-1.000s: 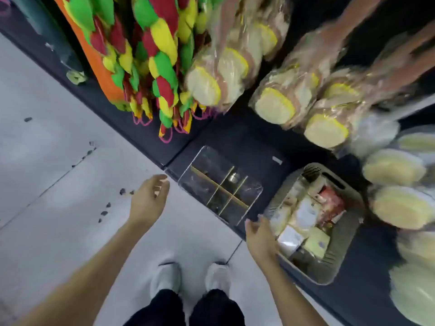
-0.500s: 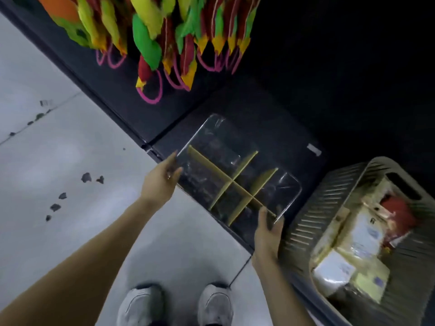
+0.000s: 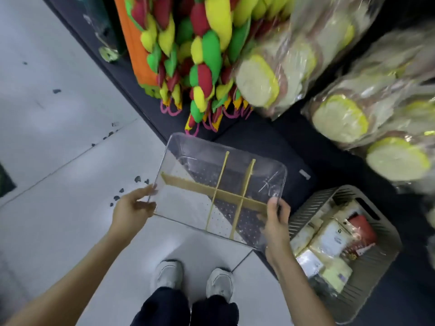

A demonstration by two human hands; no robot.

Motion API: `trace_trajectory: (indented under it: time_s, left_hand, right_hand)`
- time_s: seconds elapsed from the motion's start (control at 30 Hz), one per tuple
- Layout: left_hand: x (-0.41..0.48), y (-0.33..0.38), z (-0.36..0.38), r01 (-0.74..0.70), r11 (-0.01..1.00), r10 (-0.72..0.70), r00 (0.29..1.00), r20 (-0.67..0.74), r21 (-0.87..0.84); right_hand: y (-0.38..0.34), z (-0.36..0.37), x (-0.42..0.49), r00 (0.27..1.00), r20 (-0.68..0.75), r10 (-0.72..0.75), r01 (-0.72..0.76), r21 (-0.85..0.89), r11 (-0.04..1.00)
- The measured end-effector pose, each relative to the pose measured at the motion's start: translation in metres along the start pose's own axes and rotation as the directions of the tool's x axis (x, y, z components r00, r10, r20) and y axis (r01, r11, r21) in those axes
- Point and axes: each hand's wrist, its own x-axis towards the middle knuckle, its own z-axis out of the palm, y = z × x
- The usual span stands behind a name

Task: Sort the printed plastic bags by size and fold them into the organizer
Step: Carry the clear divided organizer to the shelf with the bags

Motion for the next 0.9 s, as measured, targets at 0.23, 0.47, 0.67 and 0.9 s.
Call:
trace_trajectory:
  time_s: [0.23,0.47,0.67,0.9]
  left_hand:
    - [-0.174,0.086,-0.131,0.009,1.000,-0.013,0.985,-0.174,-0.026]
    - [-0.312,0.163,-0.240,-0.103,0.974,0.022,0.931,-0.364,-0.203]
    - [-0.373,0.164,-0.334,-0.207,0.927,-0.045,0.766,-0.641,-0.312]
    - [-0.355,0.150,-0.431,-0.197,0.922,-0.173,0.559,-0.811,-0.333]
  right_hand:
    - [-0.143,-0.008,-0.154,0.981,0.154,-0.115,0.146,-0.203,0.968]
    - [-0.262,0.011,-0.276,0.937,0.295,-0.188,0.250,-0.190,0.949]
    - [-0.328,0.084,-0.324,0.841,0.480,-0.249,0.374,-0.184,0.909]
    - [-0.386,0.222,-0.328,0.709,0.644,-0.288,0.529,-0.217,0.820]
